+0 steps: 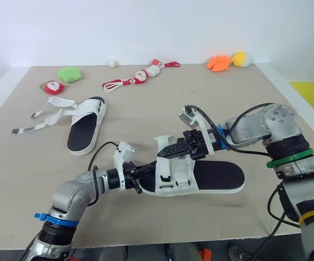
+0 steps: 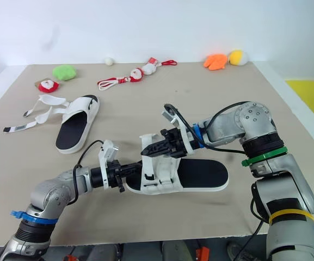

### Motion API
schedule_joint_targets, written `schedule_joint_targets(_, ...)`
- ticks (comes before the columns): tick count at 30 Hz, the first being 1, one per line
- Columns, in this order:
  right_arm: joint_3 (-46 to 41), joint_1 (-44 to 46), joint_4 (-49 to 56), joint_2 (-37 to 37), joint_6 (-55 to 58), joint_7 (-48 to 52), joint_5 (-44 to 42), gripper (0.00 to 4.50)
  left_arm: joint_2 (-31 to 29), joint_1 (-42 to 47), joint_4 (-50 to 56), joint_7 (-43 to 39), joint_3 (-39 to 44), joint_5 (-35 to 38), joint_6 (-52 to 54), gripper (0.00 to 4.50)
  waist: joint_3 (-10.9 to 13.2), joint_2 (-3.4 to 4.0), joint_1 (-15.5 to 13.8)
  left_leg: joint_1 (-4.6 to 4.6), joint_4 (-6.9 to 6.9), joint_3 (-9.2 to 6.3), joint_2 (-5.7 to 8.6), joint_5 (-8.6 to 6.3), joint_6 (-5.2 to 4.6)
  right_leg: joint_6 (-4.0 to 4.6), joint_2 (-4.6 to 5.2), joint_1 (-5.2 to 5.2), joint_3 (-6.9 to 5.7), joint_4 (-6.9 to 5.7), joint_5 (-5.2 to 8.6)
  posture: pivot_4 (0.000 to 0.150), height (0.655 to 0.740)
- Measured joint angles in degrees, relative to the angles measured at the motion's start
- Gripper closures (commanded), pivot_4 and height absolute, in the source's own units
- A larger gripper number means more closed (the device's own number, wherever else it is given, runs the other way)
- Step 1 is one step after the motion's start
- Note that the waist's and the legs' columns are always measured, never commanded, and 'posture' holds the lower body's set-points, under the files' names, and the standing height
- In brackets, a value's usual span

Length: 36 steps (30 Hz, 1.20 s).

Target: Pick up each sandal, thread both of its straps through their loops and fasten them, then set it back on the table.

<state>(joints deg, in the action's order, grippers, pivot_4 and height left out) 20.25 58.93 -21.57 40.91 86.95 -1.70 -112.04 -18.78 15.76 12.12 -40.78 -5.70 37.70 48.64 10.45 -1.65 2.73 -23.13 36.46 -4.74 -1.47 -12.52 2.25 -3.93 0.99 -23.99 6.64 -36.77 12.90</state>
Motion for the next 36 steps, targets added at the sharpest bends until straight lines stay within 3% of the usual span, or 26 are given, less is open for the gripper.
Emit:
schedule_joint_targets(16,0.0,-2.4,6.8,0.3,-1.5,-2.1,0.0,4.45,0.0,0.0,0.1,0.0,0.0,0.0,0.0,4.50,0.0,0.02,0.0,-0.01,0.00,-0.01,0.00,0.00,0.00,-0.05,0.00,-0.02,0.00,0.00,-0.02,0.150,0.7400)
schedule_joint_targets(36,0.0,-2.4,5.5,0.2,-0.7,0.3,0.0,4.45,0.0,-0.1,0.2,0.1,0.0,0.0,0.0,4.50,0.0,0.02,0.0,-0.02,0.00,-0.01,0.00,0.00,0.00,-0.05,0.00,-0.02,0.00,0.00,-0.02,0.150,0.7400)
